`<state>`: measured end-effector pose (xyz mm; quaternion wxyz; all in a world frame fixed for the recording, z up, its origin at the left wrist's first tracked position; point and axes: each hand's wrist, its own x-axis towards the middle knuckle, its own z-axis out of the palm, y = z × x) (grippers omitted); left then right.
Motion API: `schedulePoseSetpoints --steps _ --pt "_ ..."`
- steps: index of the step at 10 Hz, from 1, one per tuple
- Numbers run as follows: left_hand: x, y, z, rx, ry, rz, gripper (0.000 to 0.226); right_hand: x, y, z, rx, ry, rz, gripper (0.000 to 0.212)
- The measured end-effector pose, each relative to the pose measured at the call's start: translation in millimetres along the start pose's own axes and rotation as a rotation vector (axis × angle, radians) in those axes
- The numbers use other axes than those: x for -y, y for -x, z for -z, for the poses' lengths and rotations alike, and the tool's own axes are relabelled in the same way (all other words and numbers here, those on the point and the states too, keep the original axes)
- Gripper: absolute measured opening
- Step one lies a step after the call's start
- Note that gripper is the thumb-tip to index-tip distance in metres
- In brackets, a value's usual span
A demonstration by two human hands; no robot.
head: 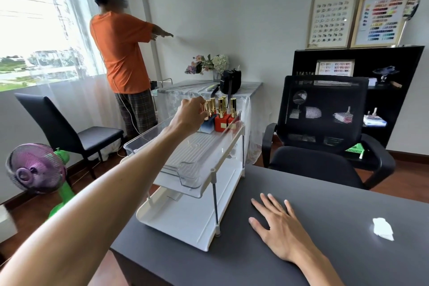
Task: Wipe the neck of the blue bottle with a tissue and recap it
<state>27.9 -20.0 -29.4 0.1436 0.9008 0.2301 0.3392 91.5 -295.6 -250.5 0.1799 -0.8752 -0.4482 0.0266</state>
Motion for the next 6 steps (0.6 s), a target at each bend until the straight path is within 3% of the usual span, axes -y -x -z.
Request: schedulePoseSetpoints --steps 4,5,6 --pt "-4 2 4 0.026 0.046 -0.024 0.064 3 1 3 0.013 -0.004 -0.005 0.063" --pt "-9 6 8 -0.016 0.004 -0.038 0.063 4 1 4 0.005 -0.009 -0.011 0.063" --pt "-19 9 20 -0.153 -0.082 -0.103 0.047 5 0 3 -0.002 -0.002 0.003 0.063"
